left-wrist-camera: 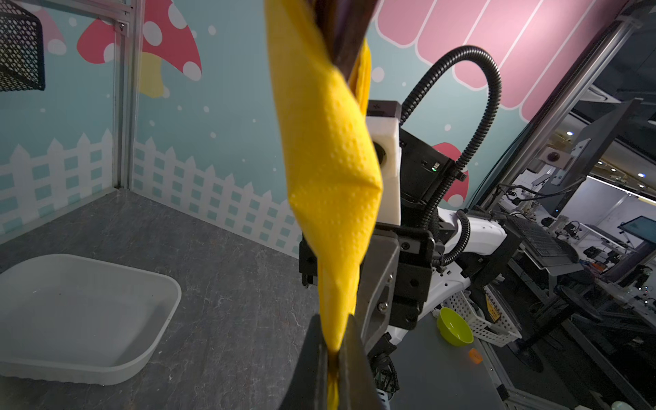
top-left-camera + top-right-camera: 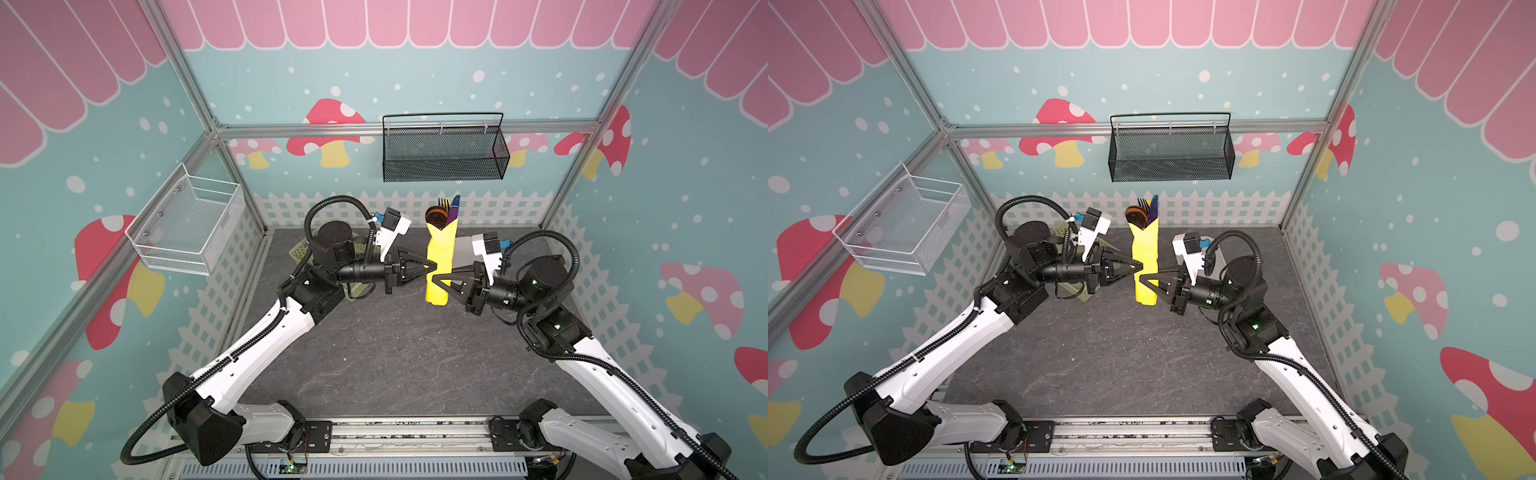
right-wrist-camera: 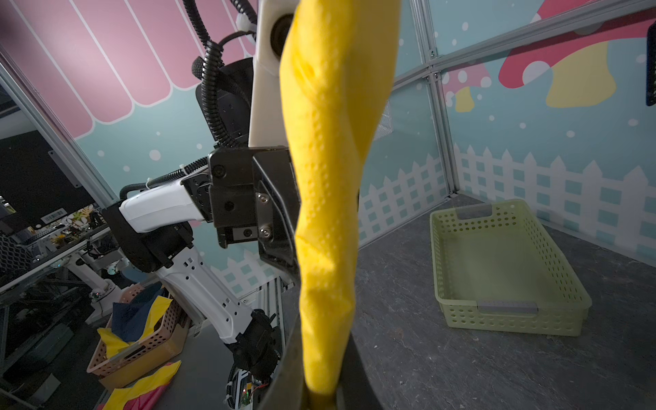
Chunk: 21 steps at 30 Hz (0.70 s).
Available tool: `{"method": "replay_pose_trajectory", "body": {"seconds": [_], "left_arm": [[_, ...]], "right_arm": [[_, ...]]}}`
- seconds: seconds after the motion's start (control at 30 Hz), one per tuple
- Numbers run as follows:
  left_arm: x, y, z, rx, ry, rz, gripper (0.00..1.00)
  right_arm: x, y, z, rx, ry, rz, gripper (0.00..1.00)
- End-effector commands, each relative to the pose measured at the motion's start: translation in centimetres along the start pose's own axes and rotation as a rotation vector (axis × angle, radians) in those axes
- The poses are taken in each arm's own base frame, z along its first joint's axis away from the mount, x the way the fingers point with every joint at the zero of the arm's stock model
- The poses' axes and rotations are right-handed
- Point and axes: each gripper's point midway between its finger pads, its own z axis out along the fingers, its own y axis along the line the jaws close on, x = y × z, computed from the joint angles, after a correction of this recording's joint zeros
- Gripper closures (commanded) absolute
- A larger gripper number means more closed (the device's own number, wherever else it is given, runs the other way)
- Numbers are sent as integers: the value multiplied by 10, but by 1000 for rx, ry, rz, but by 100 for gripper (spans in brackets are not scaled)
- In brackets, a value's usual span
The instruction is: Place the utensils on the paper napkin and roll it up
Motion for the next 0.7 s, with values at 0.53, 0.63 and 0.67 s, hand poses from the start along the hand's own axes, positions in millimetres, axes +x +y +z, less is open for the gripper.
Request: {"method": "replay_pose_trajectory", "body": {"seconds": [0.53, 0.63, 0.67], "left_arm": [[-22, 7, -22, -88, -81, 38, 100], [-23, 17, -28, -135, -91, 27, 100], [-24, 23, -32, -163, -98, 20, 100]], "right_arm": [[-15, 4, -6, 41, -50, -68, 63], [-12, -4, -8, 84, -41, -65, 60], [-12, -5, -8, 94, -38, -66, 60]]}}
